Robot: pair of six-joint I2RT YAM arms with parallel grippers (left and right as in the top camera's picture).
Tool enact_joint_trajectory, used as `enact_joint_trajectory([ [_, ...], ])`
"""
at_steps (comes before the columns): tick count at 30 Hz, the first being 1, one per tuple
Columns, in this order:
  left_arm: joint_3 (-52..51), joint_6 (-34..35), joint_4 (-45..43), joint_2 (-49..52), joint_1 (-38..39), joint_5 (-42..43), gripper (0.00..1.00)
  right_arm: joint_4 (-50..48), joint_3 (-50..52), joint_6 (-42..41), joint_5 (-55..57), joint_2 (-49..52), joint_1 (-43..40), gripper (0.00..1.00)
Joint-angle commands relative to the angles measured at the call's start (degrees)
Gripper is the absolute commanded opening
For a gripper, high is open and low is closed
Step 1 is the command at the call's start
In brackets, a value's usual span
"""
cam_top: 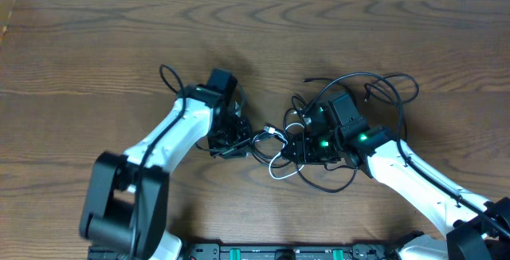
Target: Untangle cables
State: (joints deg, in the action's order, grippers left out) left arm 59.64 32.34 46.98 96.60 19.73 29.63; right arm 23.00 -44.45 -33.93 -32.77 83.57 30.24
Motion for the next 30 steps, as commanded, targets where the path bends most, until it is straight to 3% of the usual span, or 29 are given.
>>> enact_joint_trajectory([
  [1, -0.2, 2.5, 0.1, -1.1, 0.1, -3.6, 0.30, -0.2, 0.3, 0.1, -0.5, 0.0, 0.5, 0.37],
  [12, -0.2, 6.4, -4.5, 3.3, 4.7, -5.4, 0.33, -0.2, 0.3, 0.1, -0.6, 0.0, 0.5, 0.37],
  [16, -0.2, 10.0, -3.8, 3.9, 6.6, -10.3, 0.31, -0.3, 0.3, 0.1, -0.6, 0.0, 0.5, 0.37],
  [30, -3.8, 11.7, -6.1, 3.9, 7.7, -12.8, 0.27, -0.3, 0.3, 0.1, -0.6, 0.0, 0.5, 0.36],
])
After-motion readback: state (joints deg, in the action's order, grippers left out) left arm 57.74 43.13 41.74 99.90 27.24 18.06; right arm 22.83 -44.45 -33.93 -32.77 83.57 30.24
